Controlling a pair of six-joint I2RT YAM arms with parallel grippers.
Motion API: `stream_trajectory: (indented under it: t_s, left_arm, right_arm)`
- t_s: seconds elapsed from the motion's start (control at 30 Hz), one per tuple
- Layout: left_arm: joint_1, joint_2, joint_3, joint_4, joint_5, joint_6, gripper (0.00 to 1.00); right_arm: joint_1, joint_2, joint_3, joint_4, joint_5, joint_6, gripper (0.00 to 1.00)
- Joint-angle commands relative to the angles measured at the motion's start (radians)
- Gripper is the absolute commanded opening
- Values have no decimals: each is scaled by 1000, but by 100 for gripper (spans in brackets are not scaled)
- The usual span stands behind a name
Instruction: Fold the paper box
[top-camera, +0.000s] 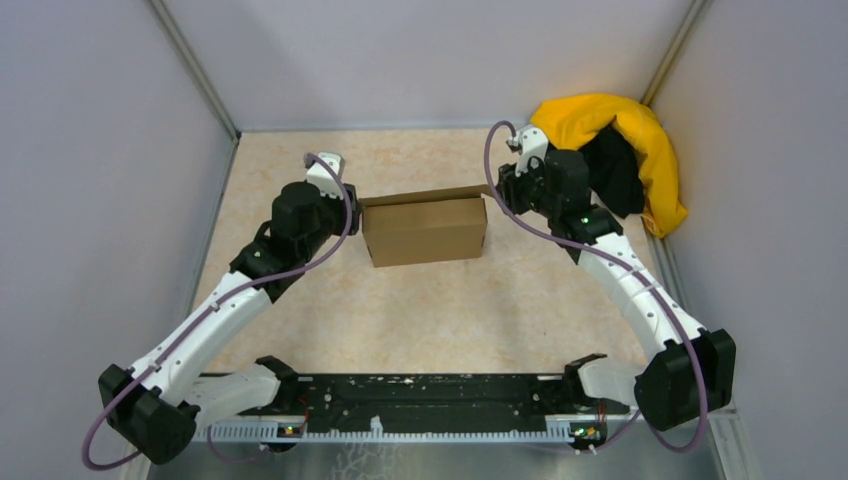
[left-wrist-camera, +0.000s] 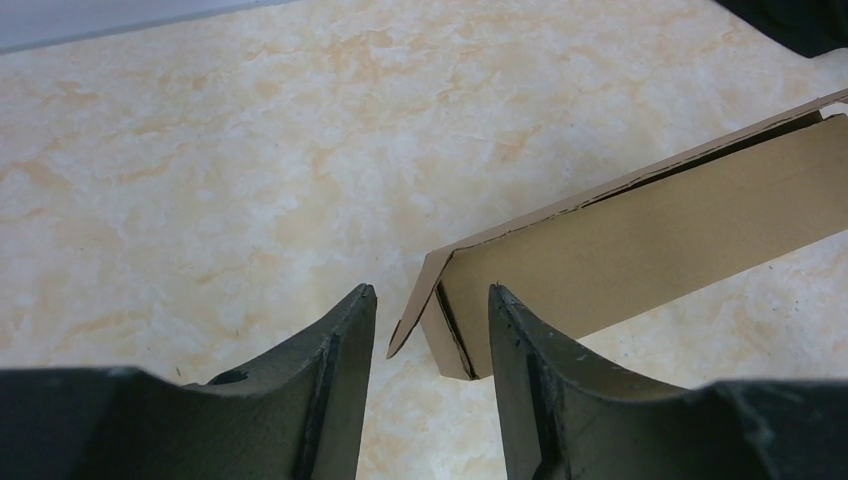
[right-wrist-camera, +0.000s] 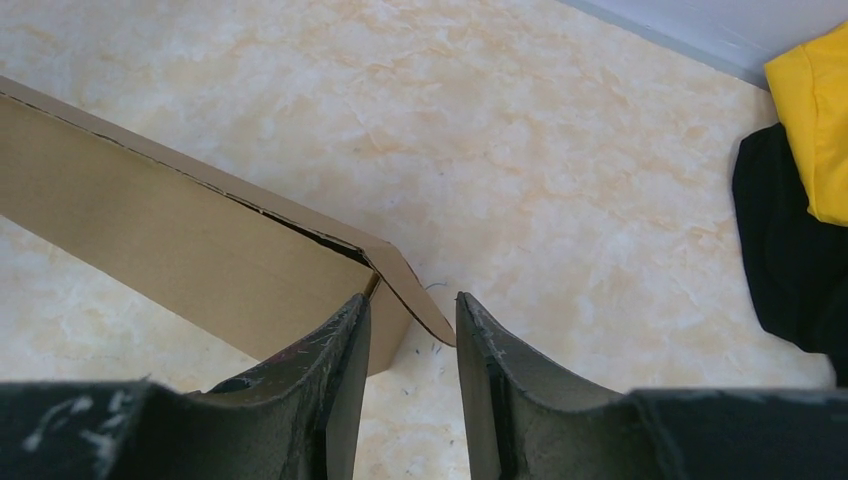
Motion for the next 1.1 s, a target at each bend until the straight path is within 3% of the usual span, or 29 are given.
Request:
stream_trajectory:
  t_s: [0.0, 0.2, 1.07]
  left_arm:
    - [-1, 0, -5, -5, -10, -2, 51]
    - [-2, 17, 4, -3, -28, 7, 44]
    - [-2, 48, 4, 12, -27, 0, 36]
  right_arm:
    - [-12, -34, 29, 45, -30, 16, 36]
    - [-13, -31, 29, 39, -36, 18, 33]
    - [-13, 21, 39, 55, -83, 22, 29]
